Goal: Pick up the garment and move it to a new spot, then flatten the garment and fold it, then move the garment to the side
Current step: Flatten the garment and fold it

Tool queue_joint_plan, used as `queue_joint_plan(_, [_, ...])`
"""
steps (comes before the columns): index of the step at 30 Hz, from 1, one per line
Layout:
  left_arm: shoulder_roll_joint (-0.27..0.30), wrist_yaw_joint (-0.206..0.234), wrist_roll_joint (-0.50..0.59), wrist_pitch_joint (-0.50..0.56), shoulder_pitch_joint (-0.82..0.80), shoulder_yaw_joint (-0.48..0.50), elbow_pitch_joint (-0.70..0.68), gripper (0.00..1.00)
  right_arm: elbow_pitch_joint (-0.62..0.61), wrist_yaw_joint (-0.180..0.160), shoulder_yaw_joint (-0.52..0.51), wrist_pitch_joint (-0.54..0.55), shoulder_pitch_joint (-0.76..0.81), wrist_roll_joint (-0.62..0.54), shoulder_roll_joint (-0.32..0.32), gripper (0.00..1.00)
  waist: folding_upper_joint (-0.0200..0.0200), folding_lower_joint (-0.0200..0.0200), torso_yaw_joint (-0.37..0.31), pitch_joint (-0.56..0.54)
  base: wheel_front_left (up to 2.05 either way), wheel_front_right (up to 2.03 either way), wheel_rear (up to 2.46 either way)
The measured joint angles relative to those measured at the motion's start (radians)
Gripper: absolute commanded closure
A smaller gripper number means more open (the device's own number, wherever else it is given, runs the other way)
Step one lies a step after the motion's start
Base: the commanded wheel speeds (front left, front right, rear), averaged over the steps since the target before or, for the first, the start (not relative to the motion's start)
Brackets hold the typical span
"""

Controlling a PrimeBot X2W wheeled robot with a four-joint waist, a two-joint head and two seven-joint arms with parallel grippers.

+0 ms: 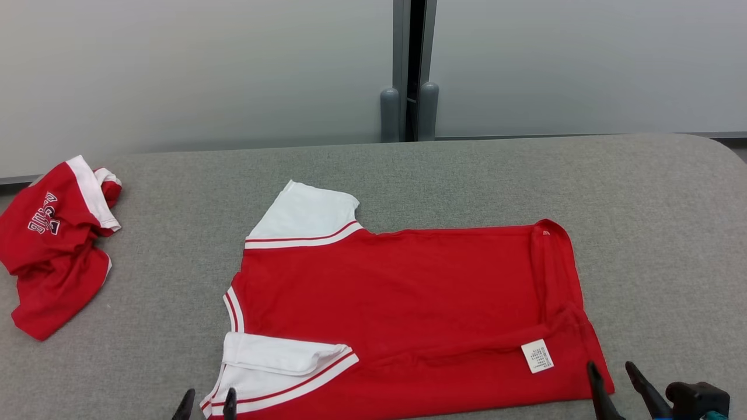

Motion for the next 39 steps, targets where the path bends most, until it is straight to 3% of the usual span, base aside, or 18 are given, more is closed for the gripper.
queue_joint_plan(17, [-0.016, -0.001, 0.091, -0.004, -0.156, 0.080, -0.182, 0.00, -0.079, 0.000, 0.011, -0.187, -0.154, -0.112, 0.026, 0.00, 0.0000, 0.0002, -0.015, -0.011, 0.00, 0.00, 0.00])
queue_joint_plan(25, [-0.029, -0.017, 0.112, -0.004, -0.214, 0.140, -0.179, 0.00, -0.126, 0.000, -0.002, -0.201, -0.230, -0.131, 0.068, 0.00, 0.0000, 0.0002, -0.035, -0.006, 0.00, 0.00, 0.00])
queue_joint_plan(39, [-0.052, -0.037, 0.131, -0.004, -0.221, 0.189, -0.105, 0.00, -0.129, 0.000, -0.005, -0.201, -0.206, -0.138, 0.105, 0.00, 0.0000, 0.0002, -0.035, -0.006, 0.00, 0.00, 0.00])
